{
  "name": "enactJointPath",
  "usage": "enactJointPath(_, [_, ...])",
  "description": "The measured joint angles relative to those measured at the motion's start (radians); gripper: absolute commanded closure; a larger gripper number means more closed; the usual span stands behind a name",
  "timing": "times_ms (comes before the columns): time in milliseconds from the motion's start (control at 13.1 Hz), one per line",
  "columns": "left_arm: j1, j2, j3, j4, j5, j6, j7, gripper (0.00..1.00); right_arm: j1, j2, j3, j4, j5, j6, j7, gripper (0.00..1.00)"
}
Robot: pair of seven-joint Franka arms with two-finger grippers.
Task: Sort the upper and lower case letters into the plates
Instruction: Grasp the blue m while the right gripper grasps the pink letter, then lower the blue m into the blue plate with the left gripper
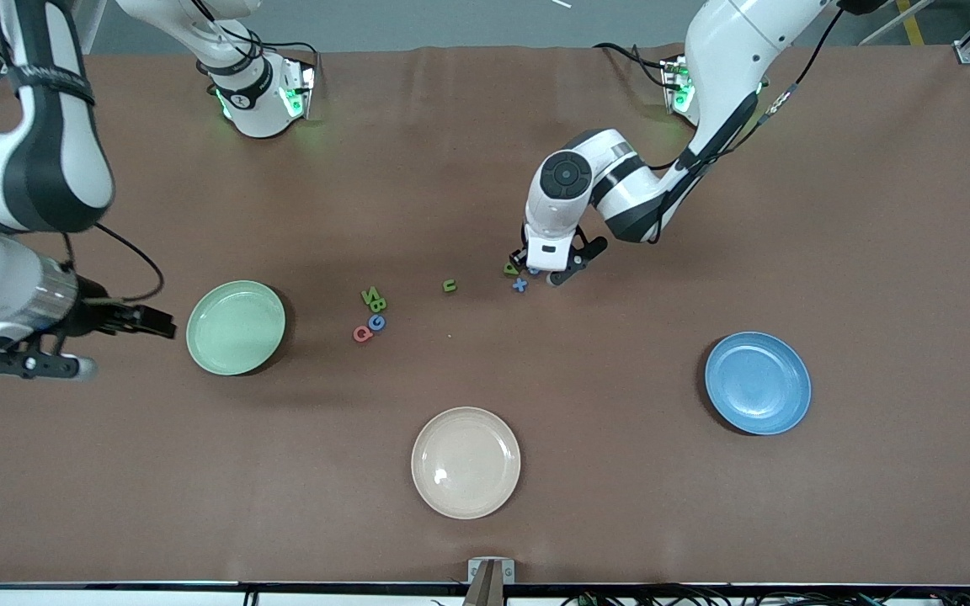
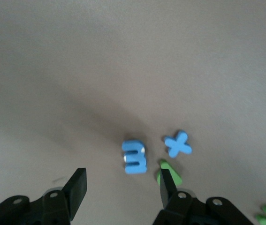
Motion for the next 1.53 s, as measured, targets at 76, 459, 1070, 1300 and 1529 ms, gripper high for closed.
enactJointPath(76, [0.0, 0.019, 0.0, 0.002, 0.023, 0.011, -0.024, 0.31, 0.026, 0.016, 0.001, 0.001, 0.007, 0.018, 0.065, 0.0])
enactJointPath(459, [0.0, 0.061, 0.002, 0.009, 0.042, 0.052, -0.068, 0.36, 0.178, 0.126, 0.005, -0.041, 0.02, 0.2, 0.48, 0.0])
enactJointPath(1070, [0.001, 0.097, 0.019, 0.014, 0.042, 0.078, -0.075, 0.92, 0.342, 0.275, 0.003, -0.177, 0.019, 0.501, 0.775, 0.12])
enactJointPath(1300, [0.004, 0.098, 0.021, 0.022, 0.042, 0.078, -0.075, 1.0, 0.353, 0.278, 0.002, -0.229, 0.019, 0.531, 0.785, 0.22])
enactJointPath(1529, [0.045, 0.085, 0.025, 0.044, 0.051, 0.076, -0.071, 1.0, 0.364, 0.278, 0.002, -0.259, 0.019, 0.555, 0.792, 0.24])
